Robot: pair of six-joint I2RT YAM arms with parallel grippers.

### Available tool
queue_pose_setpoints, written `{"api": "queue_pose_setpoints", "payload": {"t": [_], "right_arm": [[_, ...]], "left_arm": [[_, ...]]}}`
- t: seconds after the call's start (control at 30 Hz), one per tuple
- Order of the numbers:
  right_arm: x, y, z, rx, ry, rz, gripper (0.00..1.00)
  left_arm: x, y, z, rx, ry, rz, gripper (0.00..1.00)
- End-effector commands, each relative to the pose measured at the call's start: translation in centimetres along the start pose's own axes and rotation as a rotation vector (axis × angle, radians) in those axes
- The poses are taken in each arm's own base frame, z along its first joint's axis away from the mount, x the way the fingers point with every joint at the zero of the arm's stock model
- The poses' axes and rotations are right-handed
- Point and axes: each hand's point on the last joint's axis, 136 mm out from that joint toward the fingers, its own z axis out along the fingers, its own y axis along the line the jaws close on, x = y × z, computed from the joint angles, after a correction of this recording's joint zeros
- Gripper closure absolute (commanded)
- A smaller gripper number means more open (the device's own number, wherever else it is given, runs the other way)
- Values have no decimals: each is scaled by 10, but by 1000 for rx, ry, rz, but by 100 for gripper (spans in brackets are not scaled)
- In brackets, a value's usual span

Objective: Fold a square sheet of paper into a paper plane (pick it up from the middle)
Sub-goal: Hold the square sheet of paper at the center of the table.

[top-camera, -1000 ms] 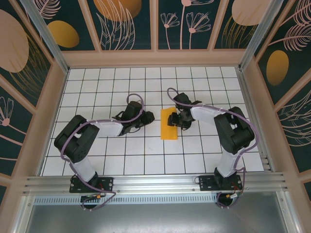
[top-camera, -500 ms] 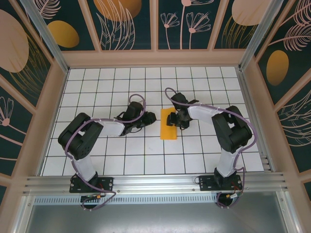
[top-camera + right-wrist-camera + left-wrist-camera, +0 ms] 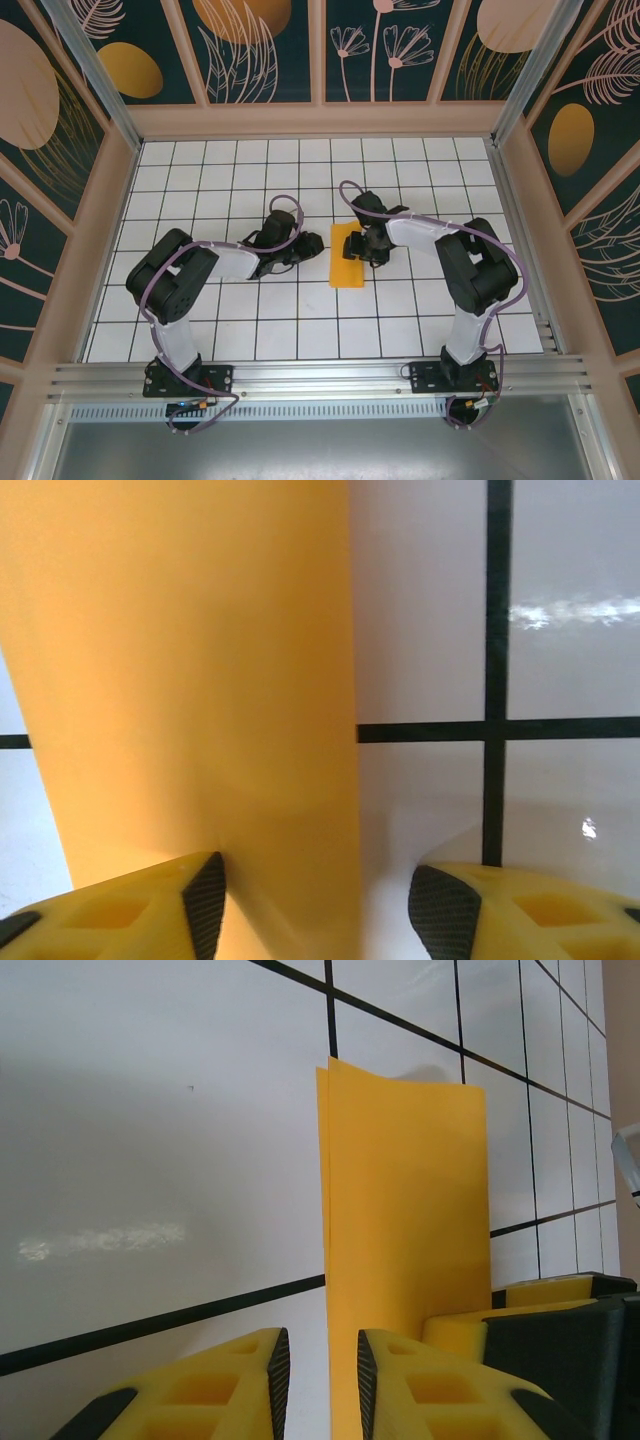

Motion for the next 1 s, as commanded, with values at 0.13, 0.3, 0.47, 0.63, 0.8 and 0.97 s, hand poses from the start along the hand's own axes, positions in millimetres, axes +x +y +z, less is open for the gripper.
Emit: {"api": "queue_pose_setpoints", "payload": {"t": [0.13, 0.3, 0.47, 0.63, 0.8, 0.97], "right_arm": [[51, -48, 62, 119, 163, -17, 43], [51, -48, 62, 123, 162, -45, 44], [50, -49, 63, 124, 159, -68, 46], [49, -49, 62, 130, 157, -84, 46], [48, -48, 64, 126, 162, -87, 43], [50, -49, 66, 128, 168, -87, 41]], "left_arm": [[-6, -12, 5, 44, -4, 17, 72], [-5, -12, 6, 48, 3, 13, 72], [-5, -12, 6, 50, 4, 12, 72], [-4, -12, 9, 53, 13, 11, 72], [-4, -11, 9, 47, 11, 8, 73], [-4, -11, 10, 52, 15, 7, 73]]}}
